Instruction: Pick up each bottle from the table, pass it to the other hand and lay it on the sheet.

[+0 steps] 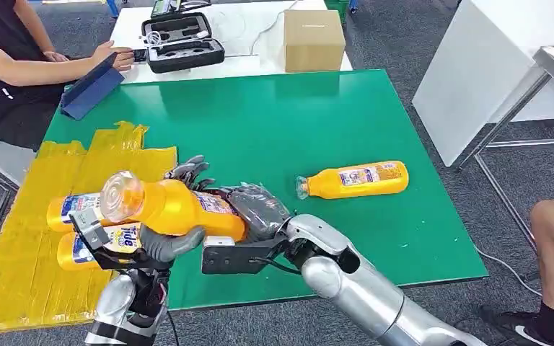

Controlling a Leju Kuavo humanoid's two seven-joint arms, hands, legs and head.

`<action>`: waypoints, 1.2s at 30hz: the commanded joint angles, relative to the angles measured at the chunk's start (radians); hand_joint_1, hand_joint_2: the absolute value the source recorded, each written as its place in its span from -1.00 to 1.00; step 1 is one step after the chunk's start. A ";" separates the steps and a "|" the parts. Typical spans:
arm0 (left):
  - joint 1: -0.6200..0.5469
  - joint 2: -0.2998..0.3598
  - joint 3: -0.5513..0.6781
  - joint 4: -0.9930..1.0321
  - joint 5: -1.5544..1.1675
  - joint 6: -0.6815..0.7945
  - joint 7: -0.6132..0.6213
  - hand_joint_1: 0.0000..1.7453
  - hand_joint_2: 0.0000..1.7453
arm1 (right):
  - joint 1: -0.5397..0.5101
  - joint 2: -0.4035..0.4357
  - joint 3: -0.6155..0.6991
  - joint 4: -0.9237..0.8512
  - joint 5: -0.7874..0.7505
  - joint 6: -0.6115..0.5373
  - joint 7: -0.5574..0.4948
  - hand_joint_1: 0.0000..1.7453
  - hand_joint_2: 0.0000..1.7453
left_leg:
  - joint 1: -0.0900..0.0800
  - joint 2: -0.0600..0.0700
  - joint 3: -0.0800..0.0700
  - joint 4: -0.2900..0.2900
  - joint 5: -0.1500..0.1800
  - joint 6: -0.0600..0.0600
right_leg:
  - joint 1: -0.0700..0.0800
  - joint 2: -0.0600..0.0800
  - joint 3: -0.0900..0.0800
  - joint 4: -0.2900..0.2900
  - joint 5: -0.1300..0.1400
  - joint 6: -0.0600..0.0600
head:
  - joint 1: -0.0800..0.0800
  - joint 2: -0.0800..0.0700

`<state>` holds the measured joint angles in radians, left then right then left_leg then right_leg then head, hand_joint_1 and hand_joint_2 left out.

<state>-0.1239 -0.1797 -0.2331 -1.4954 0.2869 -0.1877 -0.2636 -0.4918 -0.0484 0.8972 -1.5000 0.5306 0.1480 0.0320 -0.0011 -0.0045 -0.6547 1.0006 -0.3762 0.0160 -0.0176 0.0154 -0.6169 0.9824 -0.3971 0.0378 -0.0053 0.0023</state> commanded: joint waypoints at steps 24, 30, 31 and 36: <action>-0.116 0.074 0.125 0.044 -0.510 0.337 -0.045 1.00 1.00 | 0.080 -0.046 -0.185 -0.055 -0.005 -0.089 0.022 -1.00 -1.00 | 0.001 -0.001 0.004 0.001 -0.002 -0.002 | 0.002 -0.003 0.005 0.000 -0.002 -0.002 | 0.000 0.000; -0.201 0.175 0.254 0.172 -1.151 0.643 0.014 1.00 1.00 | 0.115 -0.081 -0.279 -0.126 -0.029 -0.062 -0.014 -1.00 -1.00 | 0.001 0.000 0.003 0.000 -0.001 -0.002 | 0.001 -0.001 0.003 0.000 -0.001 -0.002 | 0.000 0.000; -0.236 0.187 0.255 0.215 -1.252 0.669 0.044 1.00 1.00 | 0.104 -0.078 -0.273 -0.123 -0.030 -0.051 -0.016 -1.00 -1.00 | 0.001 -0.001 0.004 0.000 -0.001 -0.002 | 0.002 -0.002 0.004 0.000 -0.002 -0.003 | 0.000 0.000; -0.447 0.283 0.142 0.509 -1.733 0.713 0.254 1.00 1.00 | 0.049 -0.089 -0.202 -0.109 -0.046 -0.024 -0.014 -1.00 -1.00 | 0.002 -0.003 0.001 0.001 0.001 -0.002 | 0.001 -0.004 0.001 0.001 -0.001 -0.002 | 0.000 0.000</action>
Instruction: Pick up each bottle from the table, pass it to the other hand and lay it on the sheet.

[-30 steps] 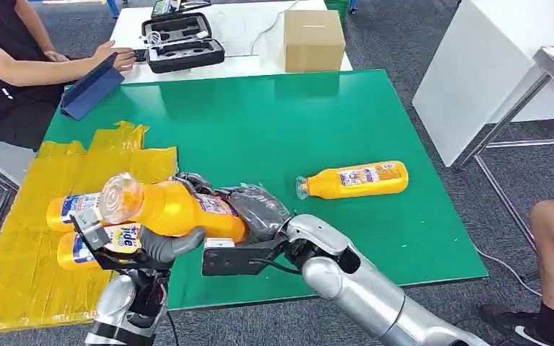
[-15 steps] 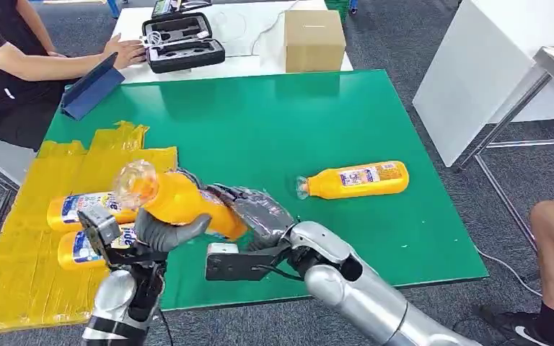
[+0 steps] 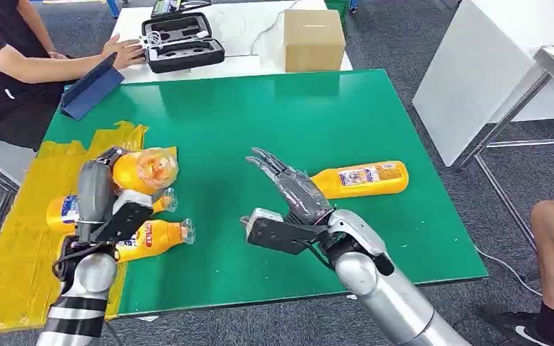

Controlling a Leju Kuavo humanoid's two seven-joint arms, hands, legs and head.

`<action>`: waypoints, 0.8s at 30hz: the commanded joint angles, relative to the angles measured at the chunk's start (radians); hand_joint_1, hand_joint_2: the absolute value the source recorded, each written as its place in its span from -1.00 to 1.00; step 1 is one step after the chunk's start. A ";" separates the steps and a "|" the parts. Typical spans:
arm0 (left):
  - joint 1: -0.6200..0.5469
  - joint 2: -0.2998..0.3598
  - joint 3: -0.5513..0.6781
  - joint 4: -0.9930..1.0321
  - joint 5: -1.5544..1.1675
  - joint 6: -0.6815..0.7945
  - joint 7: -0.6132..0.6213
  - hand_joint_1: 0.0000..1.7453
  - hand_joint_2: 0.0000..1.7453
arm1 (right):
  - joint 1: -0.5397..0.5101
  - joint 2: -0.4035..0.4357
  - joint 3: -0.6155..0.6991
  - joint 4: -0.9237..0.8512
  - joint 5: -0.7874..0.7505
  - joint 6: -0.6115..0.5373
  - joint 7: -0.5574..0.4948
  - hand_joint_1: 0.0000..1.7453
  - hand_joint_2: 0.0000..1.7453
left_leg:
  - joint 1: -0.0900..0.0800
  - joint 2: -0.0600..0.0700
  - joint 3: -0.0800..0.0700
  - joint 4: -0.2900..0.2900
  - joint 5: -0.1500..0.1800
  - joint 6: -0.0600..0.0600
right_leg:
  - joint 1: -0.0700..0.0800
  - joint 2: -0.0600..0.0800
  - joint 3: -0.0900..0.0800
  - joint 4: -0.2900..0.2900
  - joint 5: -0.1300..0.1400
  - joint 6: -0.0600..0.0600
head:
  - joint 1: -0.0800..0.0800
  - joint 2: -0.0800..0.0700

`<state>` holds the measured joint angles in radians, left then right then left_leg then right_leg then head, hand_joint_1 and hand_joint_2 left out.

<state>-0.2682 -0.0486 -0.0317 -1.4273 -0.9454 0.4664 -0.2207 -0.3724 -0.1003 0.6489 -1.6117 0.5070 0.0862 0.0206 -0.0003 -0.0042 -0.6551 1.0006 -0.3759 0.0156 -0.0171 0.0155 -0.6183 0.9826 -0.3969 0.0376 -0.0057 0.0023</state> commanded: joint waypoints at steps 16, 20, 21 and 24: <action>-0.557 0.150 -0.225 0.943 -0.625 -0.066 0.338 1.00 1.00 | -0.076 -0.071 0.100 -0.045 -0.033 0.045 0.020 -1.00 -1.00 | 0.002 -0.001 0.008 0.003 -0.003 -0.003 | 0.003 -0.004 0.010 0.002 -0.004 -0.004 | 0.000 0.000; -0.574 0.143 -0.246 1.008 -0.625 -0.117 0.346 1.00 1.00 | -0.087 -0.069 0.110 -0.045 -0.034 0.051 0.024 -1.00 -1.00 | 0.001 0.000 0.002 0.001 0.000 -0.002 | 0.001 -0.002 0.003 0.001 -0.001 -0.002 | 0.000 0.000; -0.579 0.147 -0.269 1.026 -0.625 -0.126 0.360 1.00 1.00 | -0.091 -0.069 0.115 -0.045 -0.035 0.054 0.025 -1.00 -1.00 | 0.001 0.000 0.001 0.001 0.001 -0.002 | 0.001 -0.001 0.002 0.001 0.000 -0.002 | 0.000 0.000; -0.583 0.148 -0.263 1.047 -0.622 -0.140 0.366 1.00 1.00 | -0.096 -0.066 0.120 -0.047 -0.038 0.060 0.029 -1.00 -1.00 | 0.001 0.000 0.004 0.002 0.000 -0.002 | 0.002 -0.002 0.004 0.002 -0.001 -0.002 | 0.000 0.000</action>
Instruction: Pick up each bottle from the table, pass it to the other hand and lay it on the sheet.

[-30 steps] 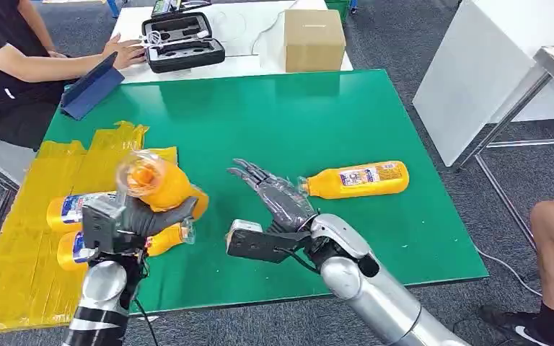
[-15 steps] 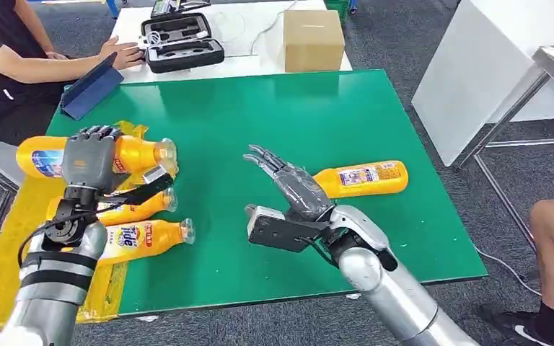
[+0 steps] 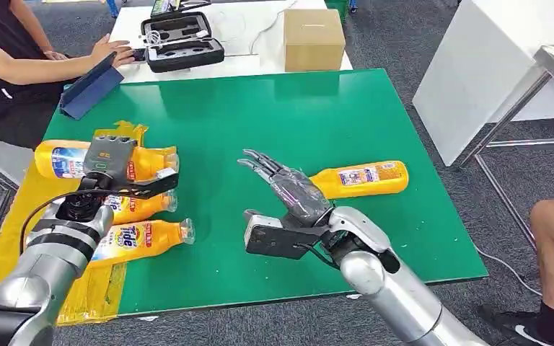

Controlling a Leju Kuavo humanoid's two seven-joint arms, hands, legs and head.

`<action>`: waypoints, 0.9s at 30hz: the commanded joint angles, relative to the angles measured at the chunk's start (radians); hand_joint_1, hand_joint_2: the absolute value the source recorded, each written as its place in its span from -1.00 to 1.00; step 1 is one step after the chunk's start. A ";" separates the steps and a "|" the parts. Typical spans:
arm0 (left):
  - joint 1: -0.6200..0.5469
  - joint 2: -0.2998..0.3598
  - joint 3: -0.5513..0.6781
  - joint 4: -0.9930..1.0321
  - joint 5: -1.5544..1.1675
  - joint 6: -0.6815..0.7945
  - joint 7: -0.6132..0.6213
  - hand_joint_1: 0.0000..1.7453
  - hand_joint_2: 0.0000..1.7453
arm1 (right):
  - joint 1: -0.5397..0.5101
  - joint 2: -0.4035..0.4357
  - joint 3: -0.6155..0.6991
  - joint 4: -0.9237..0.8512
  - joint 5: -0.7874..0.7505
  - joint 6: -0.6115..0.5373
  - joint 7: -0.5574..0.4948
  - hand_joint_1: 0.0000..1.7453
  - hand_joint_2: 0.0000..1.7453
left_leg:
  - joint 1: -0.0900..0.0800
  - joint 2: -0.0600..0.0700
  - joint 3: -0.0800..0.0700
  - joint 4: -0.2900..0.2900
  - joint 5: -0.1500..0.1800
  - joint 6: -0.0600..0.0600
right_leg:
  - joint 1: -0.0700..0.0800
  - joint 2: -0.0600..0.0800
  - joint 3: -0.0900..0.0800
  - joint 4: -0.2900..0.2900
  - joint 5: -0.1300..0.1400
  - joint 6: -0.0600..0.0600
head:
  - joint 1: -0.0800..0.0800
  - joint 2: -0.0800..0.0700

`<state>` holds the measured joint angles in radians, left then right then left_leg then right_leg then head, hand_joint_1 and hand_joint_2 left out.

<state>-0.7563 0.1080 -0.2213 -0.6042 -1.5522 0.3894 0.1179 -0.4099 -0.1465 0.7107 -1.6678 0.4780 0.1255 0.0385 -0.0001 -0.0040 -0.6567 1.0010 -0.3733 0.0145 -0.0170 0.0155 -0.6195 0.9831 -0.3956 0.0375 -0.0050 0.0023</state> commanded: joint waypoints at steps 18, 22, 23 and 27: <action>-0.095 0.015 -0.106 0.220 -0.019 0.021 0.120 -1.00 -1.00 | -0.050 -0.029 0.087 0.005 -0.010 0.028 0.014 -1.00 -1.00 | 0.001 0.001 0.004 0.001 -0.003 -0.001 | 0.002 -0.001 0.005 0.001 -0.002 -0.002 | 0.000 0.000; -0.087 0.015 -0.114 0.211 -0.019 0.058 0.140 -1.00 -1.00 | -0.047 -0.033 0.091 0.005 -0.013 0.029 0.015 -1.00 -1.00 | 0.000 0.000 0.003 0.000 -0.002 -0.001 | 0.001 -0.001 0.003 0.000 -0.001 -0.001 | 0.000 0.000; -0.087 0.013 -0.108 0.213 -0.015 0.057 0.142 -1.00 -1.00 | -0.046 -0.034 0.091 0.005 -0.013 0.029 0.015 -1.00 -1.00 | 0.000 0.000 0.002 0.000 -0.001 -0.001 | 0.000 0.000 0.002 0.000 -0.001 -0.001 | 0.000 0.000; -0.088 0.008 -0.093 0.212 -0.013 0.063 0.142 -1.00 -1.00 | -0.045 -0.037 0.094 0.004 -0.015 0.030 0.018 -1.00 -1.00 | 0.000 0.000 0.001 0.000 -0.001 -0.001 | 0.000 0.000 0.002 0.000 -0.001 -0.001 | 0.000 0.000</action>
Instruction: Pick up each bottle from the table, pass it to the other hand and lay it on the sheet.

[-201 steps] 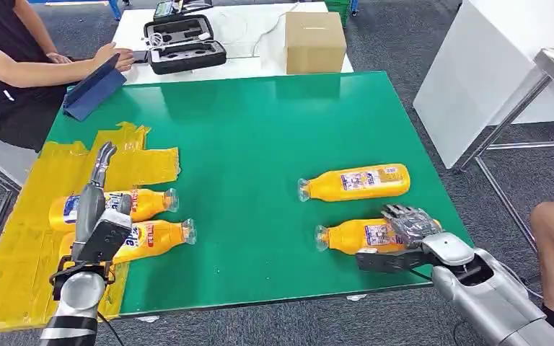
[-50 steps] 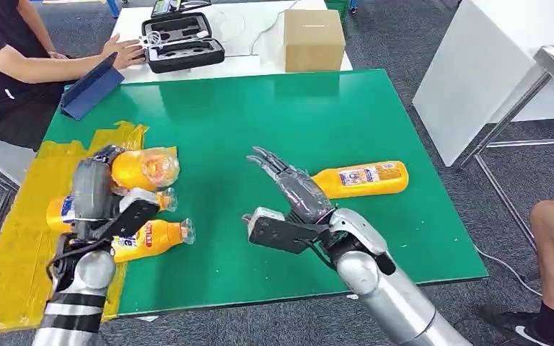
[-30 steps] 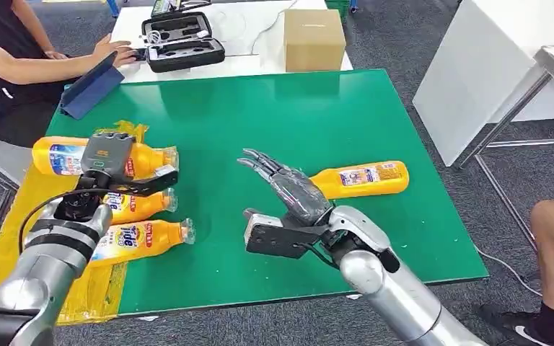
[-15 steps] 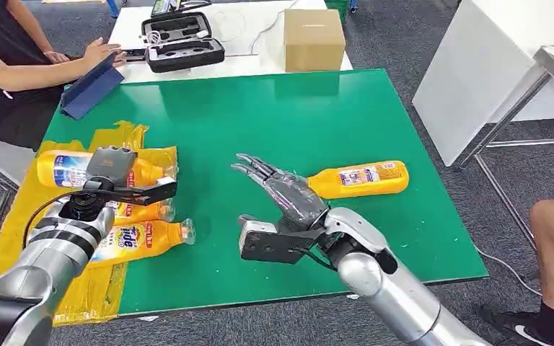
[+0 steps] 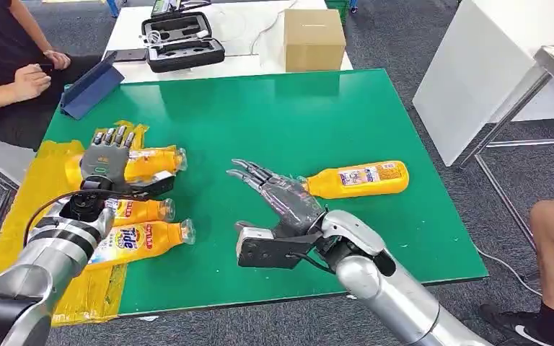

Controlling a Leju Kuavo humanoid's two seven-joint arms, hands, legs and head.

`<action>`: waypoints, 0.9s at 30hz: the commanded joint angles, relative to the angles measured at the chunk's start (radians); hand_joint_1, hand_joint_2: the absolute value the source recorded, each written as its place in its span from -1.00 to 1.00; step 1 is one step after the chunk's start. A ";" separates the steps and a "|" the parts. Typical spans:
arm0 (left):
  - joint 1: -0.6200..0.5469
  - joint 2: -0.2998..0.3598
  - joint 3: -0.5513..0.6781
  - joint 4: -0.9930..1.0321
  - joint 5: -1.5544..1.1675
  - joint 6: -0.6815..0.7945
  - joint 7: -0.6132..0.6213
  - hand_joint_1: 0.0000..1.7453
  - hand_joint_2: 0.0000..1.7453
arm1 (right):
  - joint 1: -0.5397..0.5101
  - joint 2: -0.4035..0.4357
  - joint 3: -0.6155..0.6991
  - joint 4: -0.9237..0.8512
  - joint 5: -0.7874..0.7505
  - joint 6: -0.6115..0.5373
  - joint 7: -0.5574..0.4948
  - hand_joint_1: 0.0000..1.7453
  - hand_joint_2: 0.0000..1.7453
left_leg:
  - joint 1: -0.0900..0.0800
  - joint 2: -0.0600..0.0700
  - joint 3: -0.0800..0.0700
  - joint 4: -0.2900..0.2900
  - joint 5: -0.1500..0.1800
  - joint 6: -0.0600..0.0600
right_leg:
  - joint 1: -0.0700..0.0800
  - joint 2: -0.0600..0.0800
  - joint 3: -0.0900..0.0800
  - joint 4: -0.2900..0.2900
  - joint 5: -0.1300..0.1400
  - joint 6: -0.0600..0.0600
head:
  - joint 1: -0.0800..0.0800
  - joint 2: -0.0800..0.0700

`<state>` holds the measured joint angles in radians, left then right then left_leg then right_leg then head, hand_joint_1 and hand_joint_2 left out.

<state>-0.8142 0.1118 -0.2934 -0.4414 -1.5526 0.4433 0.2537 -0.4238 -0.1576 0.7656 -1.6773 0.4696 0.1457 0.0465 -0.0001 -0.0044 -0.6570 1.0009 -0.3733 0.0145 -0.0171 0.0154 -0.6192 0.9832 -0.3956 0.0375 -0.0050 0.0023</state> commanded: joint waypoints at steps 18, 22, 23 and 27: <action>0.246 -0.144 0.342 -0.544 0.587 0.034 -0.361 -1.00 -1.00 | 0.123 -0.118 -0.137 -0.018 0.137 -0.055 0.012 -1.00 -1.00 | -0.001 -0.003 0.003 0.000 -0.002 0.000 | -0.001 -0.004 0.004 -0.002 -0.002 0.000 | 0.000 0.000; 0.378 -0.221 0.367 -0.829 0.946 -0.150 -0.455 -1.00 -1.00 | 0.192 -0.181 -0.260 -0.014 0.276 -0.089 0.087 -1.00 1.00 | -0.001 -0.001 0.001 0.001 -0.003 0.000 | 0.000 -0.002 0.003 -0.002 -0.002 -0.001 | 0.000 0.000; 0.423 -0.226 0.350 -0.915 0.977 -0.172 -0.434 -1.00 -1.00 | 0.205 -0.200 -0.298 0.000 0.283 -0.092 0.081 -1.00 1.00 | -0.001 -0.003 0.004 0.001 -0.004 0.000 | 0.000 -0.004 0.006 -0.002 -0.003 -0.001 | 0.000 0.000; 0.601 -0.217 0.273 -1.180 1.215 -0.252 -0.415 -1.00 -1.00 | 0.314 -0.256 -0.528 0.046 0.345 -0.083 0.063 -1.00 1.00 | -0.001 -0.005 0.002 0.000 -0.004 0.001 | -0.001 -0.005 0.004 -0.004 -0.003 0.001 | -0.001 0.000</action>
<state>-0.4610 -0.0556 0.0172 -1.1215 -0.5685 0.2852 -0.1846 -0.2361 -0.3041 0.5572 -1.7056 0.7470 0.0607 0.1229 -0.0019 -0.0061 -0.6586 1.0011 -0.3747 0.0158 -0.0188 0.0143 -0.6202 0.9814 -0.3960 0.0387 -0.0057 0.0023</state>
